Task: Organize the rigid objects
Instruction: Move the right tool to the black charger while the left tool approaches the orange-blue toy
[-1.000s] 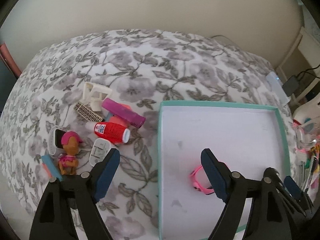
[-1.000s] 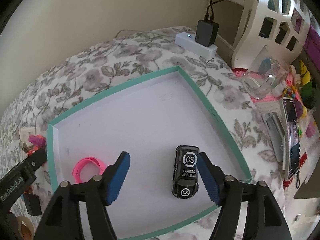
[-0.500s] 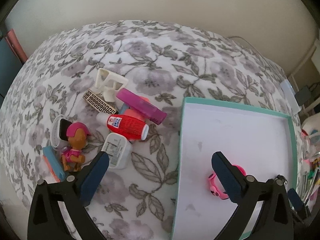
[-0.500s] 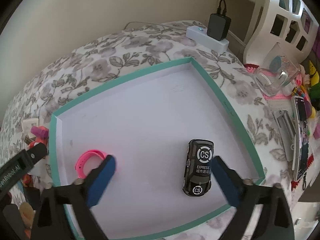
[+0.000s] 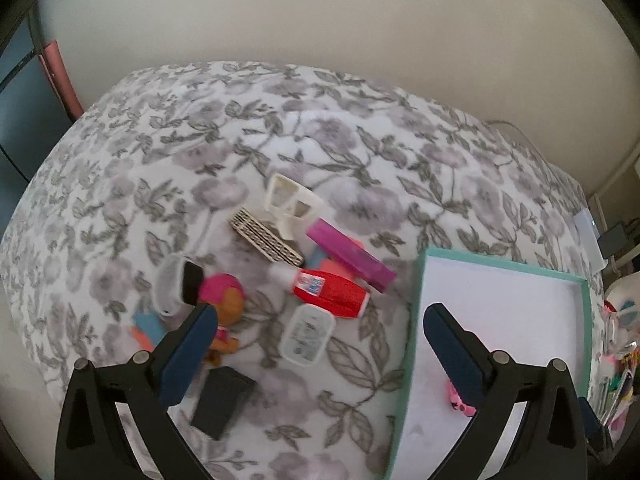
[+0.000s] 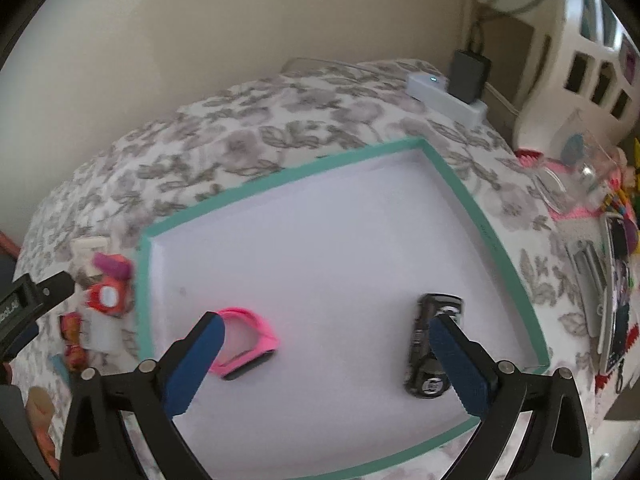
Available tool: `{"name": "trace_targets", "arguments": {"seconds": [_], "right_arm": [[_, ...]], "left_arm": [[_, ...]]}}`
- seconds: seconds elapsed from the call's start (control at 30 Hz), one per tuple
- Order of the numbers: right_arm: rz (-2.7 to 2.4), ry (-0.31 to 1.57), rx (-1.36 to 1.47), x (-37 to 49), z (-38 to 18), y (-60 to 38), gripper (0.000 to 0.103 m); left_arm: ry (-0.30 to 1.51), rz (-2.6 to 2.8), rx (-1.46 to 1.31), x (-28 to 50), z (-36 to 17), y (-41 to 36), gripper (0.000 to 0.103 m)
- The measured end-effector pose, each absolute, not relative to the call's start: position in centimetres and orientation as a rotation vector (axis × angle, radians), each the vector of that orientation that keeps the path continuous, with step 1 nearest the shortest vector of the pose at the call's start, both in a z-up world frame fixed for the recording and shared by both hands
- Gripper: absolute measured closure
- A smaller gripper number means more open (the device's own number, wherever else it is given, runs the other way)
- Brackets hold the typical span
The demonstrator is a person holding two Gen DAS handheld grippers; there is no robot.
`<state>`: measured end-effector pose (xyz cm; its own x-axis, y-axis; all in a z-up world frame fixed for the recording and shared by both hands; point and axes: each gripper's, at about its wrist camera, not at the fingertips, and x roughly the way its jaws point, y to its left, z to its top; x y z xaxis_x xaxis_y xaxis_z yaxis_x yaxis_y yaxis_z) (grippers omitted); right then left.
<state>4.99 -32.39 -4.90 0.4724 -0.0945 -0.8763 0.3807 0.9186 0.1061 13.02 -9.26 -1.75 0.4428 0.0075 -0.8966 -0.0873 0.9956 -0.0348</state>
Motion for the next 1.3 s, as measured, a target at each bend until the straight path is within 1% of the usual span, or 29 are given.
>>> {"name": "trace_targets", "arguments": {"seconds": [0.1, 0.2, 0.33, 0.53, 0.77, 1.23, 1.3], "right_arm": [[-0.232, 0.993, 0.245, 5.3, -3.2, -29.6, 0.000], [-0.161, 0.982, 0.219, 5.8, -2.4, -27.0, 0.000], [-0.055, 1.007, 0.207, 6.7, -2.4, -23.1, 0.000], [0.053, 1.058, 0.161, 7.9, -3.4, -17.6, 0.000], [0.145, 1.133, 0.180, 8.6, -5.2, -13.1, 0.000], [0.173, 1.257, 0.093, 9.2, -9.1, -8.9, 0.000], [0.169, 1.268, 0.096, 9.3, -9.4, -8.8, 0.002]], "left_arm": [[1.103, 0.082, -0.070, 13.1, -0.4, -7.5, 0.001], [1.082, 0.138, -0.050, 13.2, 0.9, -5.0, 0.001], [1.076, 0.230, -0.064, 13.1, 1.9, -0.4, 0.001], [1.082, 0.318, -0.121, 12.0, 1.5, 4.9, 0.001], [1.165, 0.358, -0.184, 12.0, -1.4, 8.1, 0.001], [1.332, 0.311, -0.290, 12.6, -6.7, 8.3, 0.001], [1.349, 0.303, -0.308, 12.7, -7.3, 8.3, 0.001]]}}
